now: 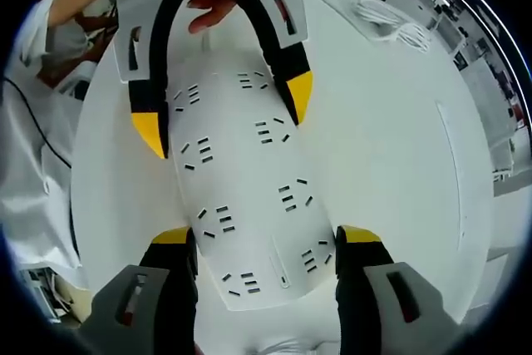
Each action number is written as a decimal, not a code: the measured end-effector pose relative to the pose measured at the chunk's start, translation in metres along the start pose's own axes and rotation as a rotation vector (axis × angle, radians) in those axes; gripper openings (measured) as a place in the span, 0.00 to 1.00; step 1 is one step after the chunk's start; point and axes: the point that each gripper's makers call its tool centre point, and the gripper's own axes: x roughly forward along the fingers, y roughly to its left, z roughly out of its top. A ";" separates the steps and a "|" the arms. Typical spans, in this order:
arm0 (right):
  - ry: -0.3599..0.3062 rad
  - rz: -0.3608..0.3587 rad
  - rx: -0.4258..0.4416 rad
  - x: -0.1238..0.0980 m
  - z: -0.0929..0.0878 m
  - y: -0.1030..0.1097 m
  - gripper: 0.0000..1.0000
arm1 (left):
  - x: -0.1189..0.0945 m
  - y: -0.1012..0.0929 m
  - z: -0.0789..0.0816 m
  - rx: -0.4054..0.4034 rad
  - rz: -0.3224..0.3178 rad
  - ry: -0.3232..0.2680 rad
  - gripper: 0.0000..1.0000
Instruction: Straighten the power strip on the desk, plug the charger into it
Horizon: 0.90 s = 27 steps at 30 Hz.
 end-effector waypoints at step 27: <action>0.002 -0.031 0.098 -0.004 -0.003 0.018 0.66 | 0.001 -0.005 0.001 0.040 -0.025 0.015 0.71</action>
